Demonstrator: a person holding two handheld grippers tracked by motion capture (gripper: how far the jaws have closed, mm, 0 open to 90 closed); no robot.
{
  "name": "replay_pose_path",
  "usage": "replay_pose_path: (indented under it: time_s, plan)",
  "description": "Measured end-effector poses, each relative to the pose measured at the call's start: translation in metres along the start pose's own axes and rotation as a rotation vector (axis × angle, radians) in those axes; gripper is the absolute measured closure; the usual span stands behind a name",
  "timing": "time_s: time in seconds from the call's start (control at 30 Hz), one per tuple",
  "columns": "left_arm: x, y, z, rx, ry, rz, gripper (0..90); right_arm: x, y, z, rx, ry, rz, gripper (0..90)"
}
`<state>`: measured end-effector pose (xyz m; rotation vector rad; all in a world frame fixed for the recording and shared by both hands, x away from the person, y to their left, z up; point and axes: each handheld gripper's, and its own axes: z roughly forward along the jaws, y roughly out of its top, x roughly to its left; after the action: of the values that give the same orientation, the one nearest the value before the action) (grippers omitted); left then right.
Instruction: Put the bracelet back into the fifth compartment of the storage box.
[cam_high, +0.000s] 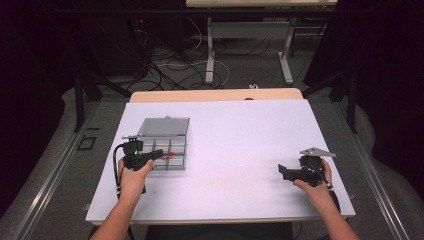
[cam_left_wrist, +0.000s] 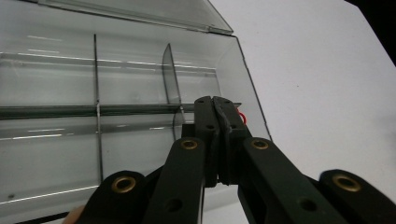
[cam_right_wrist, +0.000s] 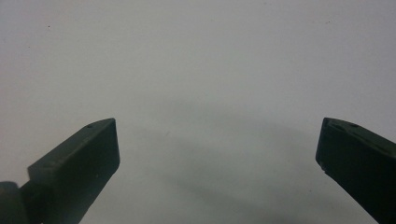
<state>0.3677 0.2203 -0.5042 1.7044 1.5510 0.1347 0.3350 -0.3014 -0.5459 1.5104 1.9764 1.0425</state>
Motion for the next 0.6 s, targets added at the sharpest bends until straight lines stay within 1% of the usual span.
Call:
replay_pose_path:
  time_s: [0.03, 0.07, 0.13, 0.17, 0.23, 0.33, 0.37, 0.43, 0.47, 0.53, 0.6]
  plan:
    - [0.0, 0.0, 0.0, 0.0, 0.0, 0.0, 89.8, 0.0, 0.0, 0.0, 0.001, 0.0, -0.002, 0.0]
    - [0.002, -0.002, 0.002, -0.015, 0.015, -0.014, 89.8, 0.0, 0.0, 0.0, 0.001, -0.002, -0.002, 0.0]
    - [0.003, -0.002, 0.003, -0.013, 0.014, -0.014, 89.9, 0.0, 0.0, 0.0, 0.001, 0.002, -0.004, 0.0]
    - [0.005, -0.003, 0.003, -0.014, 0.033, -0.009, 89.8, -0.001, 0.0, 0.0, 0.002, 0.002, -0.004, 0.0]
    - [0.008, -0.004, 0.003, -0.009, 0.039, -0.009, 89.8, -0.001, 0.0, 0.0, 0.001, 0.003, -0.004, 0.0]
    - [0.011, -0.004, 0.002, -0.01, 0.042, -0.013, 89.8, -0.001, 0.0, 0.0, 0.002, 0.006, -0.005, 0.0]
    - [0.012, -0.005, 0.001, -0.016, 0.04, -0.029, 89.9, -0.001, 0.0, 0.0, 0.002, 0.006, -0.003, 0.0]
    - [0.014, -0.005, 0.0, -0.014, 0.039, -0.03, 89.9, -0.001, 0.0, 0.0, 0.002, 0.006, -0.003, 0.0]
    - [0.015, -0.005, 0.0, -0.015, 0.048, -0.028, 89.9, -0.001, 0.0, 0.0, 0.001, 0.006, -0.003, 0.0]
    - [0.018, -0.006, -0.001, -0.002, 0.045, -0.031, 89.9, -0.001, 0.0, 0.0, 0.0, 0.007, -0.003, 0.0]
    - [0.019, -0.006, 0.0, -0.008, 0.052, -0.035, 89.9, -0.001, 0.0, 0.0, -0.001, 0.007, -0.003, 0.0]
